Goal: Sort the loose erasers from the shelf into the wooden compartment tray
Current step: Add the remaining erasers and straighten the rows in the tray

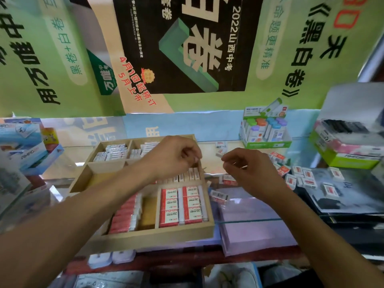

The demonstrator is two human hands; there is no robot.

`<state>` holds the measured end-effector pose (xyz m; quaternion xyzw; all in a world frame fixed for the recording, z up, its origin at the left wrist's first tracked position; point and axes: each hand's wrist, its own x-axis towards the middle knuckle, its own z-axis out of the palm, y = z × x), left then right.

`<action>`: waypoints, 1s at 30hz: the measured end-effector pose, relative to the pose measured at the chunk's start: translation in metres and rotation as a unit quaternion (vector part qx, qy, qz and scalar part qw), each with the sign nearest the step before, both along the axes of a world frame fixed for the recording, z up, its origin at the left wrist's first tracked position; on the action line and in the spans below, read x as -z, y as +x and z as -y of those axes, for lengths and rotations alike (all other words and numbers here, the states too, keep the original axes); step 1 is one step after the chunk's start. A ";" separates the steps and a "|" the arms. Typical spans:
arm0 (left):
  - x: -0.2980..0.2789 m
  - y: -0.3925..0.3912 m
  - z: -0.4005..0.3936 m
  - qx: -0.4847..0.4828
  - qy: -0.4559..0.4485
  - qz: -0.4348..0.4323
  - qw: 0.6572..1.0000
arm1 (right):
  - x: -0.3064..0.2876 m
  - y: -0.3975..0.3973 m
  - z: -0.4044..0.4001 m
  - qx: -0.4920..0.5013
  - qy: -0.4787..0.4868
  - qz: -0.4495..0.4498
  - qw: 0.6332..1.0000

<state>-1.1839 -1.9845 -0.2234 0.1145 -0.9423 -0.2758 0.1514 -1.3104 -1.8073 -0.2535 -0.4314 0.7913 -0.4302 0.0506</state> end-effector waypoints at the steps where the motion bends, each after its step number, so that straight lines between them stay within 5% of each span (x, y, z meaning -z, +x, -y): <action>1: 0.000 -0.010 -0.007 0.008 0.006 0.006 1.000 | 0.000 -0.005 -0.005 0.009 -0.001 -0.006 1.000; 15: 0.028 -0.095 -0.064 0.076 -0.193 0.201 0.958 | 0.029 -0.061 -0.054 0.089 0.080 -0.061 0.991; 23: 0.024 -0.070 -0.041 0.016 -0.034 0.080 0.996 | 0.031 -0.032 -0.042 -0.038 0.082 -0.019 0.996; 30: 0.015 -0.023 -0.020 -0.015 0.149 0.018 0.989 | 0.040 -0.013 -0.022 -0.116 0.149 -0.003 0.982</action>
